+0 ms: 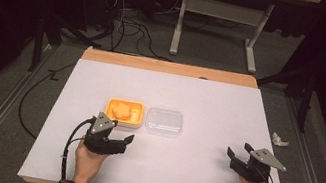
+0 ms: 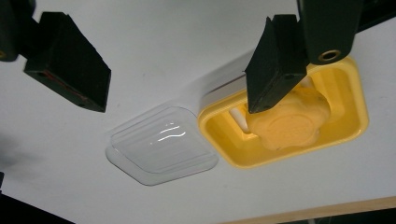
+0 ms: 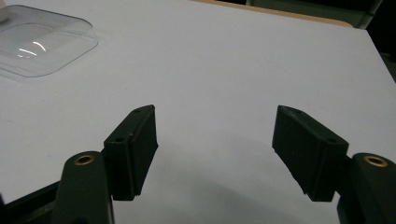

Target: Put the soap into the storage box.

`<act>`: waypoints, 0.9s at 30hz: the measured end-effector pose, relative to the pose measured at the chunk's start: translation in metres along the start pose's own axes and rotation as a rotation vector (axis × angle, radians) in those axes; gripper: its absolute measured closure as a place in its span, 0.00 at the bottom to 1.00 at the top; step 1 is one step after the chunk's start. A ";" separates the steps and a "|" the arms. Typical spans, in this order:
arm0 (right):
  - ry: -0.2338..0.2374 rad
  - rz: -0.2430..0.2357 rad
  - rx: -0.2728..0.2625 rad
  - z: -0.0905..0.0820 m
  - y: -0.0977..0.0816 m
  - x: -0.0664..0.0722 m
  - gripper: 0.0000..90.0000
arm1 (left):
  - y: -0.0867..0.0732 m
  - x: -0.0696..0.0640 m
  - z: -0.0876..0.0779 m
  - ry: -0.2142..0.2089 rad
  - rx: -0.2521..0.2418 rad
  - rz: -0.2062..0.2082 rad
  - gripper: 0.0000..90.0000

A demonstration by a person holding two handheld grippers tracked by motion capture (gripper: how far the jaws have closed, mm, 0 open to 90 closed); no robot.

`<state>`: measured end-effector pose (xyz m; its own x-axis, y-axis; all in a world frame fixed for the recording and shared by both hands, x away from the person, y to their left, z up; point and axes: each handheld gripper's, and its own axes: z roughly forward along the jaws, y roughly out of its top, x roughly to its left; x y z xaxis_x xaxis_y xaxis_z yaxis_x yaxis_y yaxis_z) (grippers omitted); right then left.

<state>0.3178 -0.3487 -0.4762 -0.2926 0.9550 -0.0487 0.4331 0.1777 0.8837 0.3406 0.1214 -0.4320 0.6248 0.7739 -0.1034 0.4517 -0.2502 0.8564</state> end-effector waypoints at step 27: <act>0.000 -0.002 -0.003 0.000 0.000 0.000 0.35 | -0.006 -0.012 0.021 -0.023 0.053 0.030 0.24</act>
<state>0.3178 -0.3490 -0.4762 -0.2932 0.9547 -0.0503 0.4301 0.1787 0.8849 0.3444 0.1015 -0.4463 0.6527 0.7523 -0.0900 0.4653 -0.3042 0.8312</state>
